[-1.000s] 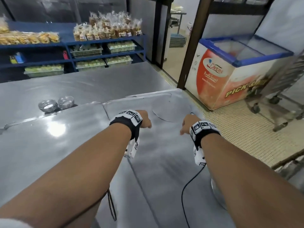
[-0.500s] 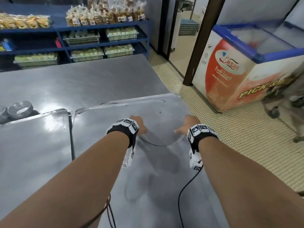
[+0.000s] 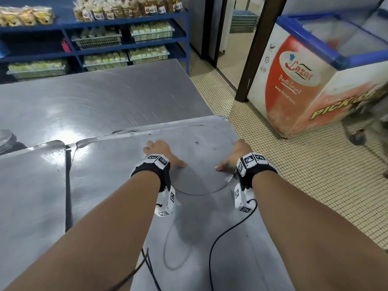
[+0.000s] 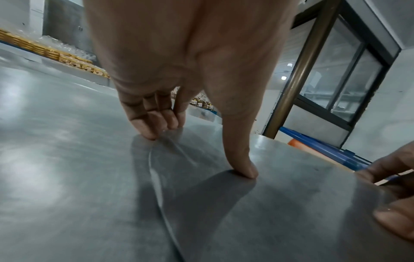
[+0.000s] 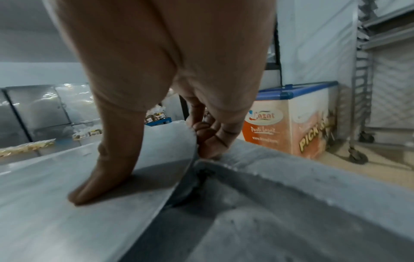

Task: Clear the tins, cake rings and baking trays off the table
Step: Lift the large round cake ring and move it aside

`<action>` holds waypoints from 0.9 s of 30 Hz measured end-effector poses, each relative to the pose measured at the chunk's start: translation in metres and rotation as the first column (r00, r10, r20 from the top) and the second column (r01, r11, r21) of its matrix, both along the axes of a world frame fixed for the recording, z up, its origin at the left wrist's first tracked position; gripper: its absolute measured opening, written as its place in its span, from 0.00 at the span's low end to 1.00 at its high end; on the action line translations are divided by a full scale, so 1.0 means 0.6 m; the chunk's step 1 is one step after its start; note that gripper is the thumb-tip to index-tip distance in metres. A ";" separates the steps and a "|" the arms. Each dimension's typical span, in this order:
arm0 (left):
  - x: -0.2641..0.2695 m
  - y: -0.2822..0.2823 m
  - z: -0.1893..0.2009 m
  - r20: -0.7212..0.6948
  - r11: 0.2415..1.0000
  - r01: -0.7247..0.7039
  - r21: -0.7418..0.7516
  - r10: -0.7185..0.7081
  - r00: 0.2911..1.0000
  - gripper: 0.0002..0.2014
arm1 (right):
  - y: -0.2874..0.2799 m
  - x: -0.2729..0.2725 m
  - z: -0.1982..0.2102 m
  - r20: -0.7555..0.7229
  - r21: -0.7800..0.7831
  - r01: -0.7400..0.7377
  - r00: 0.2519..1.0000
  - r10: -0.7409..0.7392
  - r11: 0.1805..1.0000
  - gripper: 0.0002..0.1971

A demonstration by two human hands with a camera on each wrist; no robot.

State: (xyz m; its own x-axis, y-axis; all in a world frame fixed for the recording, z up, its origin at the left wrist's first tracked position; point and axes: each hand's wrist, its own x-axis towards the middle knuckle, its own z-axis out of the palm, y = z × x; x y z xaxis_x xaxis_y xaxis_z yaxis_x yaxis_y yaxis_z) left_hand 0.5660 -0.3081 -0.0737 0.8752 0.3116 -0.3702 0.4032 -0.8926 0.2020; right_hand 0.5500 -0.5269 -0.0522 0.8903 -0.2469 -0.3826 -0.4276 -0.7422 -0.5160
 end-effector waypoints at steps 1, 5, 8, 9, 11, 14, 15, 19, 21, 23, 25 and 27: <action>-0.004 0.003 0.004 0.024 1.000 -0.015 0.000 0.015 1.000 0.53 | 0.004 -0.001 0.008 0.014 -0.015 0.009 1.000 -0.009 1.000 0.56; -0.009 0.021 0.004 0.077 0.985 -0.099 -0.142 0.111 0.991 0.58 | 0.018 -0.005 0.038 0.019 -0.077 0.022 1.000 -0.020 0.997 0.65; -0.032 0.028 0.021 0.134 0.973 -0.134 -0.185 0.160 0.978 0.58 | 0.035 -0.016 0.064 0.014 -0.101 0.006 1.000 -0.005 0.995 0.66; -0.042 0.026 0.028 0.166 0.971 -0.148 -0.188 0.180 0.969 0.57 | 0.042 -0.023 0.073 0.016 -0.117 0.011 1.000 -0.009 0.993 0.66; -0.068 0.020 0.056 0.253 0.979 -0.149 -0.140 0.181 0.950 0.53 | 0.057 -0.041 0.089 0.039 -0.135 0.033 0.999 -0.028 0.990 0.66; -0.101 0.029 0.095 0.374 0.981 -0.159 -0.115 0.191 0.908 0.49 | 0.081 -0.073 0.111 0.147 -0.103 0.058 0.988 -0.043 0.993 0.62; -0.111 0.041 0.105 0.410 0.983 -0.144 -0.112 0.178 0.894 0.49 | 0.090 -0.087 0.119 0.183 -0.094 0.060 0.982 -0.042 0.994 0.61; -0.164 0.109 0.156 0.533 0.983 -0.086 -0.165 0.162 0.830 0.45 | 0.140 -0.145 0.160 0.304 -0.025 0.054 0.952 -0.044 0.998 0.56; -0.195 0.151 0.191 0.546 0.973 -0.091 -0.213 0.196 0.814 0.45 | 0.175 -0.180 0.187 0.336 0.008 0.037 0.941 -0.038 0.999 0.54; -0.233 0.199 0.227 0.521 0.960 -0.129 -0.250 0.246 0.817 0.47 | 0.214 -0.216 0.213 0.344 0.028 -0.005 0.939 -0.005 1.000 0.53; -0.275 0.251 0.256 0.482 0.944 -0.138 -0.300 0.275 0.832 0.49 | 0.256 -0.254 0.235 0.355 0.037 -0.048 0.934 0.032 0.998 0.53; -0.327 0.304 0.284 0.475 0.940 -0.127 -0.316 0.273 0.836 0.49 | 0.297 -0.296 0.254 0.352 0.049 -0.091 0.934 0.068 0.995 0.54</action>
